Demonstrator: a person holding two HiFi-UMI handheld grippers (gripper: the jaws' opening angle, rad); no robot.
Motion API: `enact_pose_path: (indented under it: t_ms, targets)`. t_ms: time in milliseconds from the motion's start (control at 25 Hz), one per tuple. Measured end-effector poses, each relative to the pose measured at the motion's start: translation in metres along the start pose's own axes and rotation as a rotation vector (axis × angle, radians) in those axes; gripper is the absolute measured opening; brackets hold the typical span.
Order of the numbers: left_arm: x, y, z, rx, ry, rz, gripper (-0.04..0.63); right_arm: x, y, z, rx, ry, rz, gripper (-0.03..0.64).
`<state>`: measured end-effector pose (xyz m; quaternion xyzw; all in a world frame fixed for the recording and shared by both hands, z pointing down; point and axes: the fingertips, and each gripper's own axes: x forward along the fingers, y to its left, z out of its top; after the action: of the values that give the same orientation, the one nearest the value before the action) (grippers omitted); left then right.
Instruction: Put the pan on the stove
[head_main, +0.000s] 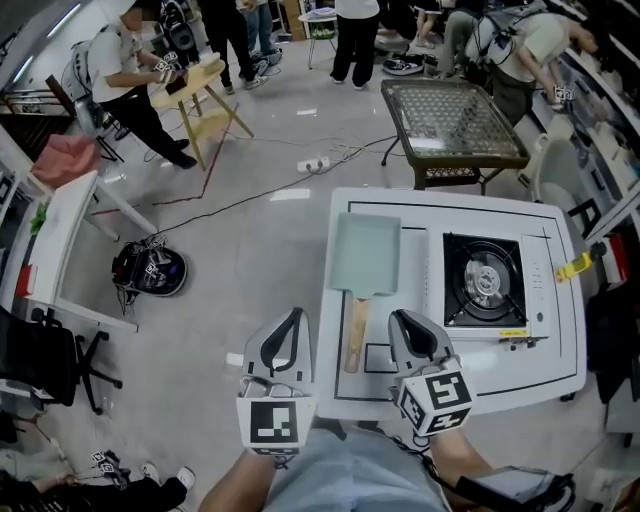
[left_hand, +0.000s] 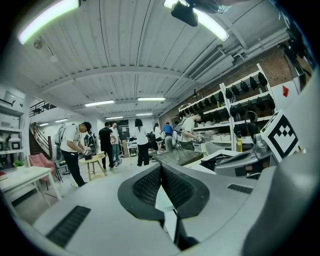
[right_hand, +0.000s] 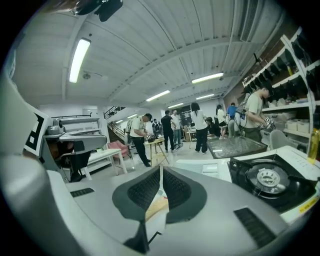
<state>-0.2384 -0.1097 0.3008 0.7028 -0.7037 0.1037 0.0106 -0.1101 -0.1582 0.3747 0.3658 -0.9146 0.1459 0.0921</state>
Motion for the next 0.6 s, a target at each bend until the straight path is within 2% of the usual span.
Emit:
enact_pose_path:
  t_ms: [200,600]
  targets:
    - [0.030,0.016,-0.032,-0.031,0.077,-0.035,0.018,0.027,-0.006,-0.036,0.130,0.096,-0.010,0.051]
    - [0.073,0.031,-0.102,-0.062,0.236,-0.127,0.018,0.060,-0.022,-0.104,0.236,0.239,-0.116,0.052]
